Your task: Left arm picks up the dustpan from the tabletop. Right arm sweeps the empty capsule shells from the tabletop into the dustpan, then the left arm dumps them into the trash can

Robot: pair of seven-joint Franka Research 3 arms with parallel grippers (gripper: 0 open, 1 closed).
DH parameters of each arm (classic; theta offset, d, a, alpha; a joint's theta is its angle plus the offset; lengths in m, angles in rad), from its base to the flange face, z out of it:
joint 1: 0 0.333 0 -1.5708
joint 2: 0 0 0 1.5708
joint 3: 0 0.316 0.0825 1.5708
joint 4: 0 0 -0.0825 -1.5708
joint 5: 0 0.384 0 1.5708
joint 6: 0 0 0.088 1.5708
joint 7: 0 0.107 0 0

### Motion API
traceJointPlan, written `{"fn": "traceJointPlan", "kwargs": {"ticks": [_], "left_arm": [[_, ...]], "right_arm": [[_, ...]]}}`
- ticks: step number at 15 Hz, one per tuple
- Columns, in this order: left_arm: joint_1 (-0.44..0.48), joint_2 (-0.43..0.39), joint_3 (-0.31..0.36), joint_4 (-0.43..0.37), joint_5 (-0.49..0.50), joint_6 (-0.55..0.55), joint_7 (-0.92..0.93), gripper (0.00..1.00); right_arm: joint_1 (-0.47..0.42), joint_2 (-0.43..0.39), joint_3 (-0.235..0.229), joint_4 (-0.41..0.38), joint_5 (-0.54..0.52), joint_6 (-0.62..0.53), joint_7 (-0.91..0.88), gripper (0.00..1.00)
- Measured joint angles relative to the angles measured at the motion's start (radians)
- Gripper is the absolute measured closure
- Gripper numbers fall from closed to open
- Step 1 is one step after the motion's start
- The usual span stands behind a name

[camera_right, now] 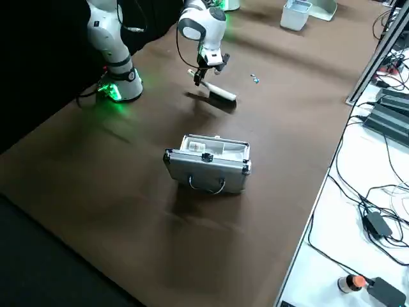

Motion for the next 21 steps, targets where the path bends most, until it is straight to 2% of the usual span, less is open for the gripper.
{"fn": "traceJointPlan", "kwargs": {"ticks": [4, 6, 9, 17, 21], "left_arm": [[0.0, 0.002, 0.0, 0.0, 0.0, 0.002, -0.001, 0.48], [0.0, 0.002, -0.001, 0.0, 0.0, 0.006, -0.005, 0.61], [0.0, 0.002, -0.003, 0.0, 0.0, 0.01, -0.009, 0.66], [0.0, -0.005, -0.011, 0.01, 0.0, 0.011, -0.023, 0.67], [0.0, -0.066, -0.014, 0.019, -0.025, 0.008, -0.035, 0.67]], "right_arm": [[0.0, 0.002, 0.0, 0.0, 0.0, -0.005, 0.0, 0.44], [0.0, 0.002, 0.0, 0.0, 0.0, -0.005, 0.0, 0.48], [0.0, 0.002, -0.002, 0.0, 0.0, -0.006, 0.0, 0.49], [0.0, 0.002, -0.007, 0.005, -0.012, -0.043, -0.001, 0.58], [0.0, 0.002, -0.009, 0.013, -0.014, -0.043, -0.001, 0.58]]}}
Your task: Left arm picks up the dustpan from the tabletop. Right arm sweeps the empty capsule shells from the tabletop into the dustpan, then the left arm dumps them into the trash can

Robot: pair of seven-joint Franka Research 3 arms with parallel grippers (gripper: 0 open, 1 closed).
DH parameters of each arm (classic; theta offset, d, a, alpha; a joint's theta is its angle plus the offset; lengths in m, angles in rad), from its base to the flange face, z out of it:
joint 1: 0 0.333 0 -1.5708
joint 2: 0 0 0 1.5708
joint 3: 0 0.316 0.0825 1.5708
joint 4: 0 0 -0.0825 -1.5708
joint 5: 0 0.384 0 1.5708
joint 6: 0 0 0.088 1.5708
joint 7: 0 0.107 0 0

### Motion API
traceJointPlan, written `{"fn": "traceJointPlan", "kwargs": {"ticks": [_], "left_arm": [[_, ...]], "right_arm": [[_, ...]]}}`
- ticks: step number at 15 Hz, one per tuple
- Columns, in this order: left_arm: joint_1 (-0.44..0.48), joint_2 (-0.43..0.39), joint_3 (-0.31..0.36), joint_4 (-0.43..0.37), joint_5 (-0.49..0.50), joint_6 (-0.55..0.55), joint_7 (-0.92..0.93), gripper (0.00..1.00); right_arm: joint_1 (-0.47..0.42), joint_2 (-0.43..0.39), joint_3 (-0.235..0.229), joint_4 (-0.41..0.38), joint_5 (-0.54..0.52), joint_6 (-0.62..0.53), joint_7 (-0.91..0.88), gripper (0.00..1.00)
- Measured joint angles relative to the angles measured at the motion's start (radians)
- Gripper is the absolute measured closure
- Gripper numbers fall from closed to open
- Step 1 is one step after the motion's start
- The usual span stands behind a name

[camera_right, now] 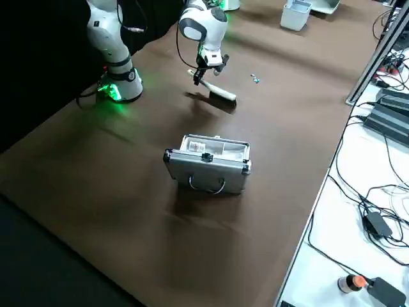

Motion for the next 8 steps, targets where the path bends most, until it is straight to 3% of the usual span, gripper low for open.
{"fn": "traceJointPlan", "kwargs": {"ticks": [8], "left_arm": [[0.001, -0.177, -0.099, 0.009, -0.07, -0.172, -0.002, 0.67]], "right_arm": [[0.0, 0.0, -0.001, 0.009, -0.001, -0.001, 0.0, 0.6]]}}
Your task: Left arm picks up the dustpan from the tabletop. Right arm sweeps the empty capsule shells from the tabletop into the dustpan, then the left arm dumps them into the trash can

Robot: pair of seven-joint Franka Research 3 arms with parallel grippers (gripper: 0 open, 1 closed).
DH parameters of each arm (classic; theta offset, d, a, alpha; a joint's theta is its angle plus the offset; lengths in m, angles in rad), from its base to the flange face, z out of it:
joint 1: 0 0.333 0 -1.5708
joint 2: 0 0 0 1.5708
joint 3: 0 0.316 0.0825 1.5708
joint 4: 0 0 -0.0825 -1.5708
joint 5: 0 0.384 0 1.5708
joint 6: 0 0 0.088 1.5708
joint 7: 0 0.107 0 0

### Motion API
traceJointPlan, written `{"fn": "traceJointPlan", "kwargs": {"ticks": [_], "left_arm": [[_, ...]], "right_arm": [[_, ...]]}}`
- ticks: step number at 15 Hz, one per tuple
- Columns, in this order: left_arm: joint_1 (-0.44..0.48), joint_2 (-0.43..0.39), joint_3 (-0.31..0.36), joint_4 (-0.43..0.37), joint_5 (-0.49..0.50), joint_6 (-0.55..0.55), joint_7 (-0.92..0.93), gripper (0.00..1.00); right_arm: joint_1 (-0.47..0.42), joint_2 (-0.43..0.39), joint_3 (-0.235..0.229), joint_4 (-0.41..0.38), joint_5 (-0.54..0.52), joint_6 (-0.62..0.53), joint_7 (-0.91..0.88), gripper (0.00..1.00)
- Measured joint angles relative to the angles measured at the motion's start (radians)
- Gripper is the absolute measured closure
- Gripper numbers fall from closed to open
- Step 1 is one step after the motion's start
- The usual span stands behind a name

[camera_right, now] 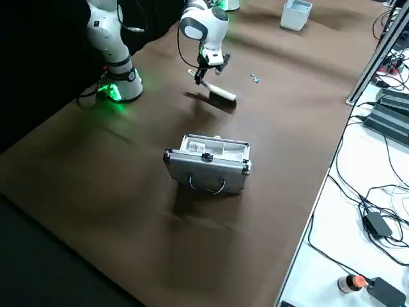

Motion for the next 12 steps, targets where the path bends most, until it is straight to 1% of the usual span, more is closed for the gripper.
{"fn": "traceJointPlan", "kwargs": {"ticks": [4, 5, 7, 10, 12], "left_arm": [[-0.001, -0.094, -0.089, 0.008, -0.011, -0.144, -0.019, 0.67], [-0.001, -0.132, -0.158, 0.019, -0.016, -0.233, -0.077, 0.67], [-0.002, -0.152, -0.244, 0.032, -0.017, -0.311, -0.178, 0.67], [-0.004, -0.162, -0.377, 0.039, -0.017, -0.399, -0.32, 0.67], [-0.005, -0.163, -0.463, 0.039, -0.017, -0.434, -0.421, 0.67]], "right_arm": [[0.0, 0.0, 0.0, 0.001, 0.0, -0.001, 0.0, 0.64], [0.0, 0.0, 0.0, 0.001, 0.0, -0.001, 0.0, 0.65], [0.0, 0.0, 0.0, 0.001, 0.0, -0.001, 0.0, 0.66], [0.0, 0.0, 0.0, 0.001, -0.001, -0.002, 0.0, 0.67], [0.0, 0.0, -0.001, 0.001, -0.001, -0.002, 0.0, 0.69]]}}
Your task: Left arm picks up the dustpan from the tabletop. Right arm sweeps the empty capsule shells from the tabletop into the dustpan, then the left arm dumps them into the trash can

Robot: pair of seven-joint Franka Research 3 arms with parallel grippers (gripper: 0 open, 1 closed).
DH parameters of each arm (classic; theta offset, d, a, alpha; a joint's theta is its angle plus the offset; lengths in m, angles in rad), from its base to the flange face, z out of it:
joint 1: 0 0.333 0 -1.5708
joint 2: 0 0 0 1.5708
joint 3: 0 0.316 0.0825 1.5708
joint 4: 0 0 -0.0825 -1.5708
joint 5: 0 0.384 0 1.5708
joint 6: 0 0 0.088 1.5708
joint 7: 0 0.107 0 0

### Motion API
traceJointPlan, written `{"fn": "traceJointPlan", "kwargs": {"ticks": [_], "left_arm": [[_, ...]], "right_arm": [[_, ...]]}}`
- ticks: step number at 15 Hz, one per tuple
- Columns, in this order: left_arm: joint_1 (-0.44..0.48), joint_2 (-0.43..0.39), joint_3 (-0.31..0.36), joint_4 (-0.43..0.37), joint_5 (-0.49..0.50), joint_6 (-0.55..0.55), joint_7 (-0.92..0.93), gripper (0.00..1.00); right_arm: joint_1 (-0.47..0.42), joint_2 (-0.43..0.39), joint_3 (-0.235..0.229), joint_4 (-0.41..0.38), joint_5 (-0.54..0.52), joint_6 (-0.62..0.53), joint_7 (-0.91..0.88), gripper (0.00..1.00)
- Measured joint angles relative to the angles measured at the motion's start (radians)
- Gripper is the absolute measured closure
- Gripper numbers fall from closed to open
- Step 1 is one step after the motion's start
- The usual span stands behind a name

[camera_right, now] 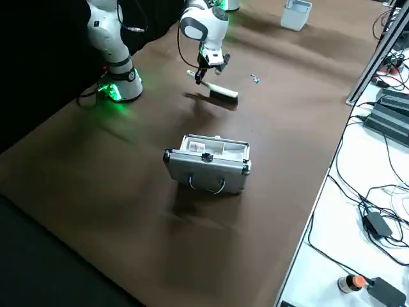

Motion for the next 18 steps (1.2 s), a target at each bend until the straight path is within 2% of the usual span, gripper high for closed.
{"fn": "traceJointPlan", "kwargs": {"ticks": [2, 4, 14, 16, 17, 18], "left_arm": [[-0.007, 0.0, -0.077, -0.002, 0.0, -0.012, -0.097, 0.67], [-0.035, 0.0, -0.119, -0.006, 0.0, -0.014, -0.167, 0.67], [-0.268, 0.062, -0.125, -0.016, 0.01, -0.015, -0.328, 0.67], [-0.322, 0.09, -0.104, -0.018, 0.025, -0.014, -0.354, 0.67], [-0.44, 0.111, -0.015, -0.019, 0.033, 0.003, -0.393, 0.67], [-0.513, 0.118, 0.047, -0.019, 0.034, 0.02, -0.42, 0.67]], "right_arm": [[0.0, 0.0, 0.0, 0.0, 0.0, 0.0, 0.0, 0.7], [0.0, 0.0, 0.0, 0.0, 0.0, 0.0, 0.0, 0.7], [-0.008, 0.0, -0.005, 0.026, 0.0, -0.025, 0.001, 0.73], [-0.012, 0.0, -0.006, 0.047, 0.0, -0.046, 0.005, 0.73], [-0.018, 0.0, -0.007, 0.07, 0.0, -0.066, 0.008, 0.73], [-0.024, 0.0, -0.007, 0.083, 0.0, -0.074, 0.009, 0.73]]}}
